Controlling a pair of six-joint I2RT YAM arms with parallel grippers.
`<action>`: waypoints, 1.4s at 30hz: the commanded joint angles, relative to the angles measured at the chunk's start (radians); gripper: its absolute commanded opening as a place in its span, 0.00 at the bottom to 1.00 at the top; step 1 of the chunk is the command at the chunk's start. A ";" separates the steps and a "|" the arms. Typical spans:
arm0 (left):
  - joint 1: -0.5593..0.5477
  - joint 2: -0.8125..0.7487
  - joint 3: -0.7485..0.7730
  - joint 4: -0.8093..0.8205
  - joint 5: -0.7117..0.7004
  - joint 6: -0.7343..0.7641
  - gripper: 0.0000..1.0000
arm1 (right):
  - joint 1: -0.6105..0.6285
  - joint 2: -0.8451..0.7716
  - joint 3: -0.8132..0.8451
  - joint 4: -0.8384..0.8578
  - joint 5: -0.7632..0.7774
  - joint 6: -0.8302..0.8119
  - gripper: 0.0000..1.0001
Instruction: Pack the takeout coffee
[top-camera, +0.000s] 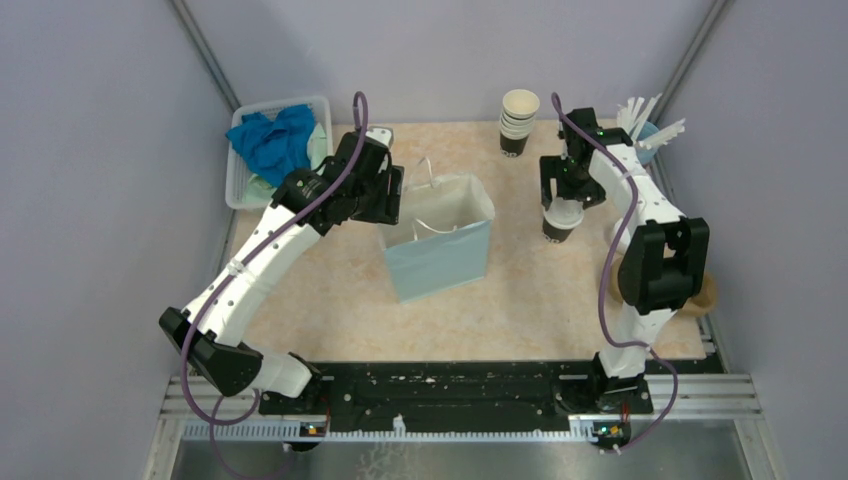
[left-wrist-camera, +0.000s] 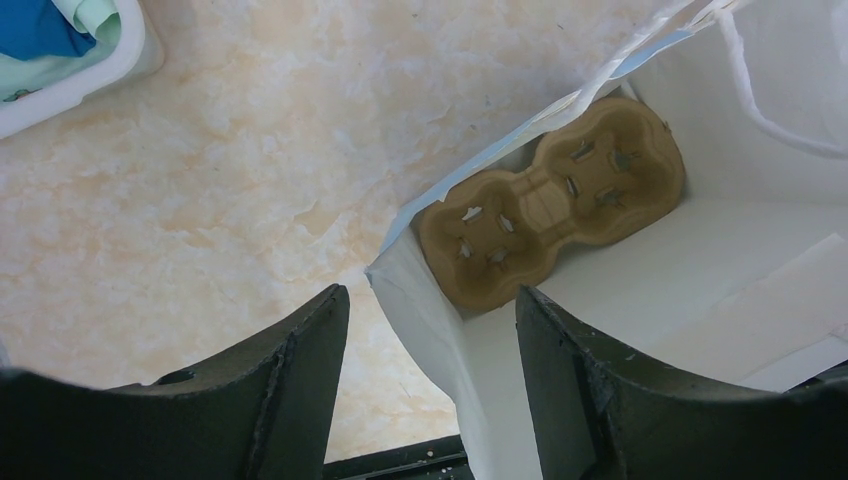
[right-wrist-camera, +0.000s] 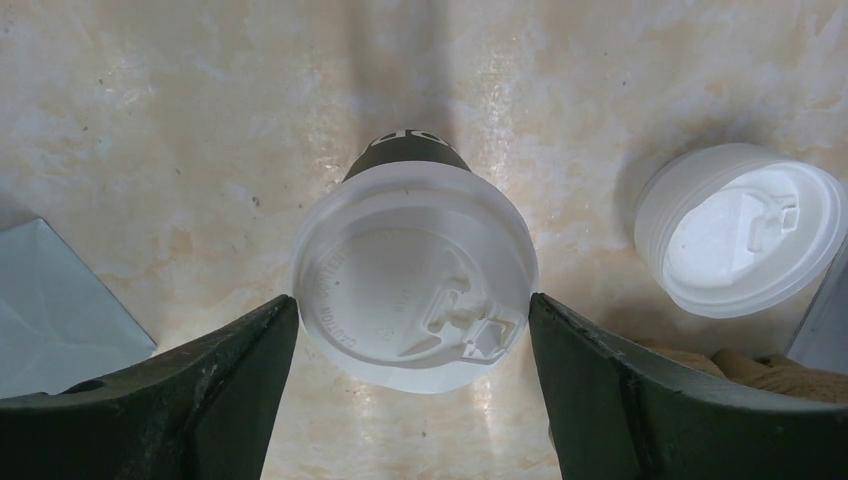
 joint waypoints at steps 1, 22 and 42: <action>0.006 -0.005 0.026 0.026 -0.013 0.018 0.69 | -0.005 0.012 0.035 0.016 0.013 -0.013 0.85; 0.010 -0.005 0.036 0.000 -0.022 -0.014 0.70 | -0.006 -0.002 0.039 0.004 0.010 -0.010 0.72; 0.053 0.031 0.123 -0.092 0.077 -0.147 0.72 | -0.003 -0.306 -0.059 -0.028 -0.133 0.025 0.74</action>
